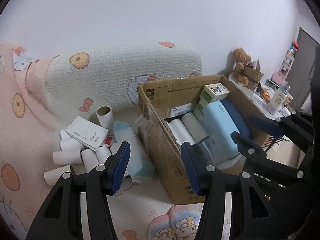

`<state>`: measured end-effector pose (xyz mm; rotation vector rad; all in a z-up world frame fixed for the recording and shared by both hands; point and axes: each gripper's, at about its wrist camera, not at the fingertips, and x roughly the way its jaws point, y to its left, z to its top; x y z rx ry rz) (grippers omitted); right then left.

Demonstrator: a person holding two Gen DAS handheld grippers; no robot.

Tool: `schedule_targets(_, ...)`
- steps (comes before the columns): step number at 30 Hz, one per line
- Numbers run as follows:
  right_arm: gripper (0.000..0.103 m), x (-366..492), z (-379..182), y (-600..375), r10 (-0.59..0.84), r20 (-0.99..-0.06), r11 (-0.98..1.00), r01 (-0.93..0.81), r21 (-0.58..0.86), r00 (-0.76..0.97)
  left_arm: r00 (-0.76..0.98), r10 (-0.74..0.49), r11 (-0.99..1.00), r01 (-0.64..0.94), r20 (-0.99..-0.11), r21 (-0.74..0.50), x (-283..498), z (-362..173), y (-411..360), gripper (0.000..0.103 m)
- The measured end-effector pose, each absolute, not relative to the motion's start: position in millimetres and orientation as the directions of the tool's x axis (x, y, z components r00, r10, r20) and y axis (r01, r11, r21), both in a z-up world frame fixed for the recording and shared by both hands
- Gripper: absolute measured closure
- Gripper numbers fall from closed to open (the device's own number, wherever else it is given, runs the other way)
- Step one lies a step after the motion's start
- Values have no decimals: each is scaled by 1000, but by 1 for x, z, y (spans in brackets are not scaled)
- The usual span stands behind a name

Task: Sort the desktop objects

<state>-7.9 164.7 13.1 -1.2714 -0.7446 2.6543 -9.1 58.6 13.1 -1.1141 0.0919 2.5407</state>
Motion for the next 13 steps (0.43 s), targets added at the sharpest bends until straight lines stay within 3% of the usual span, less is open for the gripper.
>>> schedule_targets(13, 76, -8, 14, 171, 265, -719, -891, 121, -436, -642, -631, 281, -931, -363, -723, -45, -5, 17, 68, 46)
